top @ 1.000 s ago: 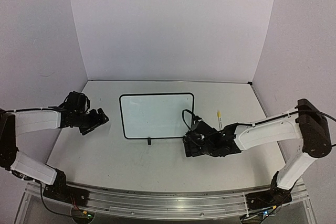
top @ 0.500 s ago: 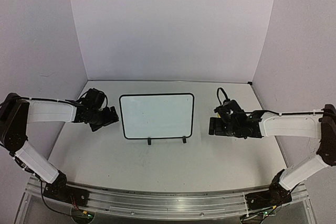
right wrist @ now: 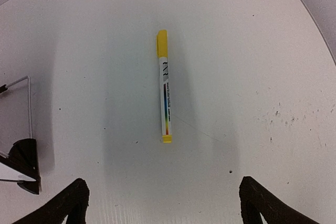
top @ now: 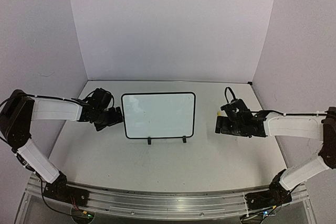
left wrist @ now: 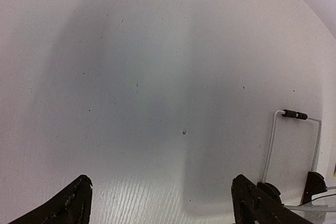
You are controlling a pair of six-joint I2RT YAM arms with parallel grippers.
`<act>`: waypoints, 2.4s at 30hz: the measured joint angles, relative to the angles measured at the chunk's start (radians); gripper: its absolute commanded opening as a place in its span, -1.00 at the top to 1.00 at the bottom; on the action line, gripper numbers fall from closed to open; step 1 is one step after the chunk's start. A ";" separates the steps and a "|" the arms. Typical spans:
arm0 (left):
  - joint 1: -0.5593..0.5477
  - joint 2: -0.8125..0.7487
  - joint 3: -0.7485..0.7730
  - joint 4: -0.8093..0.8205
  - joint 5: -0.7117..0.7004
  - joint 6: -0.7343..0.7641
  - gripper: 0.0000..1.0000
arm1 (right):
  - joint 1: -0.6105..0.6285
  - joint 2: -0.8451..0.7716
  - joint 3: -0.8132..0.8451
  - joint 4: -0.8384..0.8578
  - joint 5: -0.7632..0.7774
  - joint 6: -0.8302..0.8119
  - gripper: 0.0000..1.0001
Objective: Write a sentence on the whiteboard
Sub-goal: Adjust the whiteboard on the whiteboard stand, then pick up the whiteboard marker from the center of the board.
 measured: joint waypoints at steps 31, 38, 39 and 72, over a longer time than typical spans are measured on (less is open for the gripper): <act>-0.065 0.021 0.021 0.038 0.001 0.023 -0.95 | -0.206 0.108 0.092 -0.063 -0.173 -0.079 -0.31; 0.032 -0.168 -0.085 -0.007 -0.008 0.008 -0.96 | -0.238 0.313 0.266 -0.155 -0.237 -0.156 -0.10; 0.043 -0.191 -0.094 -0.015 -0.008 0.007 -0.96 | -0.238 0.332 0.288 -0.162 -0.241 -0.165 -0.08; 0.060 -0.371 -0.153 -0.101 0.028 -0.004 -0.96 | -0.243 0.598 0.513 -0.249 -0.296 -0.199 1.00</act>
